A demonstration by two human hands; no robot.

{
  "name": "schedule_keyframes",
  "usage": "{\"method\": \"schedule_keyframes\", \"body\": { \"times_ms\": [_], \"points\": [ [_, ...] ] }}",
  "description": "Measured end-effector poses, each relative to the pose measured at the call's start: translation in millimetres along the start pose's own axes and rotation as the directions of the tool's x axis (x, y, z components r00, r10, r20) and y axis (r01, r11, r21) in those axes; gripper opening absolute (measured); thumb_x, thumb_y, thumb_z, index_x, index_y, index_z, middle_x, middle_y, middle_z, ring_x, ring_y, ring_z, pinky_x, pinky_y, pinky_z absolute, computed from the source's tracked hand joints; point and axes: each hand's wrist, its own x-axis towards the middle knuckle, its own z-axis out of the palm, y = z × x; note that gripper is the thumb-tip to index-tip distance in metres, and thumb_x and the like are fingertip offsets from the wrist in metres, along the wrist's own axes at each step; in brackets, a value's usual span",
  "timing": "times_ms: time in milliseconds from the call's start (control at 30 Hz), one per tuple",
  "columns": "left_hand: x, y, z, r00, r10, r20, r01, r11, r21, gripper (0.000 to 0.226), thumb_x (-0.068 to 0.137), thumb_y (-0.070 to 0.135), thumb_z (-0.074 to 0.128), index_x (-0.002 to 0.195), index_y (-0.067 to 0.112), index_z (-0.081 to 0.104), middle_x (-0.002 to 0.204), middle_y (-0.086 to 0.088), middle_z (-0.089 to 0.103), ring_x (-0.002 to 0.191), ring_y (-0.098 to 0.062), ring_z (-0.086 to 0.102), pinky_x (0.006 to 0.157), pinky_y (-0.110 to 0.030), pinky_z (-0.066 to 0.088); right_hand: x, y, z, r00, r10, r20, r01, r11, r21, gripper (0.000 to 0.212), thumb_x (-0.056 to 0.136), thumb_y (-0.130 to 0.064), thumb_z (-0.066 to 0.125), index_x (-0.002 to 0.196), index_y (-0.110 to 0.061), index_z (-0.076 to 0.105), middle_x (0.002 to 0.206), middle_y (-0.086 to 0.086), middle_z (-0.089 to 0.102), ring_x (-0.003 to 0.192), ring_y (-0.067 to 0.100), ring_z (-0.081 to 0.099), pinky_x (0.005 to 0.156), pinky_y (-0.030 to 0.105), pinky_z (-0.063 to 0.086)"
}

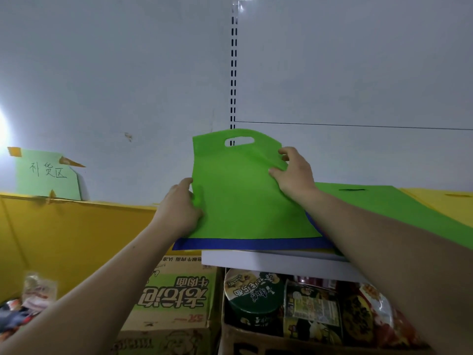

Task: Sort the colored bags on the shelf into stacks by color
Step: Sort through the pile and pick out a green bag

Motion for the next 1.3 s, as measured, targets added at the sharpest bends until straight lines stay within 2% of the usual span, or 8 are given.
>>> {"method": "schedule_keyframes", "body": {
  "times_ms": [200, 267, 333, 467, 733, 867, 1100, 1300],
  "points": [
    [-1.7, -0.6, -11.3, 0.990, 0.025, -0.139, -0.060, 0.967, -0.249, 0.051, 0.081, -0.006, 0.053, 0.129, 0.010, 0.050, 0.094, -0.010, 0.056, 0.093, -0.034, 0.055, 0.083, -0.046, 0.050, -3.7, -20.7, -22.8, 0.975, 0.057, -0.217, -0.001, 0.968, 0.250, 0.074, 0.078, -0.007, 0.069, 0.142, -0.017, 0.033, 0.132, 0.005, 0.049, 0.117, 0.018, 0.049, 0.092, 0.017, 0.033],
    [-6.3, -0.4, -17.7, 0.984, 0.047, -0.171, -0.106, 0.930, -0.353, 0.041, 0.079, -0.009, 0.051, 0.105, 0.021, 0.062, 0.086, -0.015, 0.059, 0.087, -0.038, 0.058, 0.078, -0.051, 0.052, -8.8, -29.4, -34.5, 0.970, 0.134, -0.202, -0.053, 0.930, 0.363, 0.083, 0.080, -0.008, 0.070, 0.147, -0.019, 0.023, 0.120, -0.001, 0.055, 0.105, 0.015, 0.054, 0.087, 0.021, 0.039],
    [-12.4, 0.2, -23.0, 0.981, 0.035, -0.192, -0.117, 0.891, -0.439, 0.044, 0.080, -0.008, 0.053, 0.106, 0.027, 0.061, 0.086, -0.008, 0.058, 0.087, -0.036, 0.059, 0.079, -0.052, 0.052, -15.6, -35.1, -45.1, 0.970, 0.146, -0.194, -0.056, 0.911, 0.408, 0.080, 0.081, -0.007, 0.070, 0.146, -0.021, 0.026, 0.104, -0.010, 0.058, 0.098, 0.013, 0.058, 0.084, 0.023, 0.044],
    [-25.7, 0.8, -29.7, 0.984, 0.033, -0.173, -0.125, 0.820, -0.559, 0.045, 0.086, -0.006, 0.052, 0.118, 0.024, 0.056, 0.089, 0.005, 0.057, 0.082, -0.020, 0.059, 0.075, -0.042, 0.053, -33.9, -43.3, -60.2, 0.975, 0.093, -0.200, -0.009, 0.923, 0.385, 0.061, 0.080, -0.005, 0.068, 0.133, -0.022, 0.041, 0.105, -0.007, 0.061, 0.100, 0.016, 0.063, 0.092, 0.037, 0.052],
    [-65.8, -1.5, -36.2, 0.989, 0.071, -0.130, -0.145, 0.645, -0.750, 0.047, 0.088, -0.008, 0.051, 0.112, 0.032, 0.057, 0.090, -0.001, 0.061, 0.076, -0.017, 0.064, 0.068, -0.036, 0.054, -89.7, -52.3, -97.3, 0.954, 0.132, -0.269, -0.027, 0.932, 0.361, 0.057, 0.082, -0.001, 0.056, 0.130, -0.030, 0.043, 0.099, -0.014, 0.060, 0.090, 0.005, 0.061, 0.081, 0.027, 0.051],
    [-78.9, 3.4, -20.0, 0.986, 0.147, -0.075, -0.148, 0.588, -0.795, 0.047, 0.088, -0.009, 0.051, 0.112, 0.031, 0.057, 0.082, 0.008, 0.059, 0.060, 0.001, 0.061, 0.052, -0.018, 0.052, -127.6, -38.2, -113.4, 0.916, 0.189, -0.353, -0.064, 0.939, 0.338, 0.064, 0.081, 0.002, 0.058, 0.133, -0.031, 0.040, 0.095, -0.012, 0.064, 0.084, 0.003, 0.064, 0.073, 0.024, 0.053],
    [-98.6, 37.1, 13.3, 0.958, 0.286, -0.017, -0.193, 0.600, -0.776, 0.053, 0.086, -0.009, 0.052, 0.103, 0.041, 0.056, 0.071, 0.026, 0.062, 0.063, 0.006, 0.060, 0.062, -0.022, 0.049, -178.8, -10.5, -153.2, 0.809, 0.242, -0.536, -0.100, 0.955, 0.279, 0.060, 0.085, -0.003, 0.064, 0.136, -0.025, 0.040, 0.088, -0.012, 0.062, 0.079, 0.000, 0.063, 0.077, 0.031, 0.054],
    [-126.6, 85.3, 39.5, 0.939, 0.345, -0.010, -0.222, 0.581, -0.783, 0.051, 0.088, -0.005, 0.053, 0.103, 0.044, 0.055, 0.075, 0.026, 0.064, 0.066, 0.004, 0.063, 0.065, -0.027, 0.053, -212.9, 9.0, -214.2, 0.828, 0.254, -0.499, -0.127, 0.953, 0.275, 0.066, 0.088, -0.002, 0.060, 0.140, -0.033, 0.035, 0.092, -0.010, 0.063, 0.078, 0.002, 0.066, 0.069, 0.025, 0.056]
  ]
}}
